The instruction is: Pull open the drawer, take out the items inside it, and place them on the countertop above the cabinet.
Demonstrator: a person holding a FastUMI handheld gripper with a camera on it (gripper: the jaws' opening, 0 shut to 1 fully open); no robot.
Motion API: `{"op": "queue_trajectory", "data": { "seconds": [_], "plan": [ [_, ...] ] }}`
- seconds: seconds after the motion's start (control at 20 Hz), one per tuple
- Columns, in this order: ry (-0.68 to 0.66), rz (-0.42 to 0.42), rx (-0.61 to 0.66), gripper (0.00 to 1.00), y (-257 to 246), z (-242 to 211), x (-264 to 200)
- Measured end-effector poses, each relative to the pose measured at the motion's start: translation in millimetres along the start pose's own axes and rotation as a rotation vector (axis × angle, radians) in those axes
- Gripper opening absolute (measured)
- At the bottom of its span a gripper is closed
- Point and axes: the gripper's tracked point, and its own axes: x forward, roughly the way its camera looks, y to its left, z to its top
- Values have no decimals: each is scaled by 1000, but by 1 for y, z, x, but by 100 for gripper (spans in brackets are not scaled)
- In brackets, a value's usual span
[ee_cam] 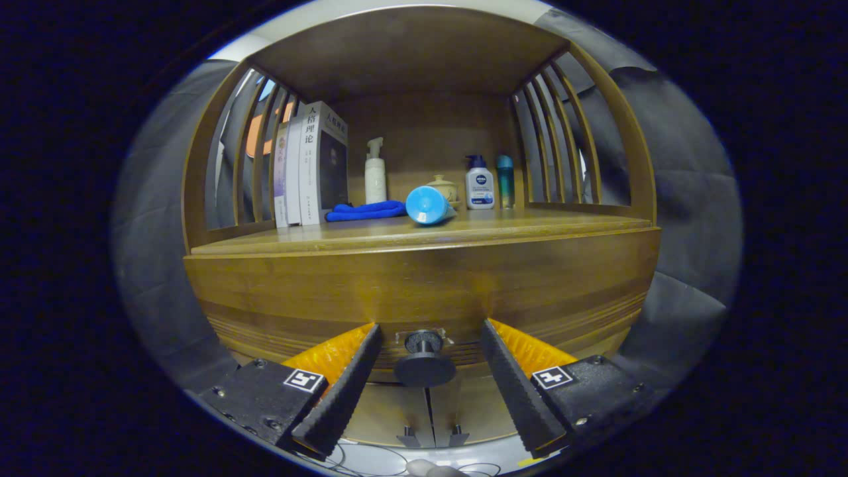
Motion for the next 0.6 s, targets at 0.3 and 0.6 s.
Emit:
{"op": "queue_trajectory", "data": {
  "seconds": [0.3,0.6],
  "plan": [
    [38,19,8,100,-5,2,-16],
    [-109,-3,-49,100,-29,40,-137]
  ]
}}
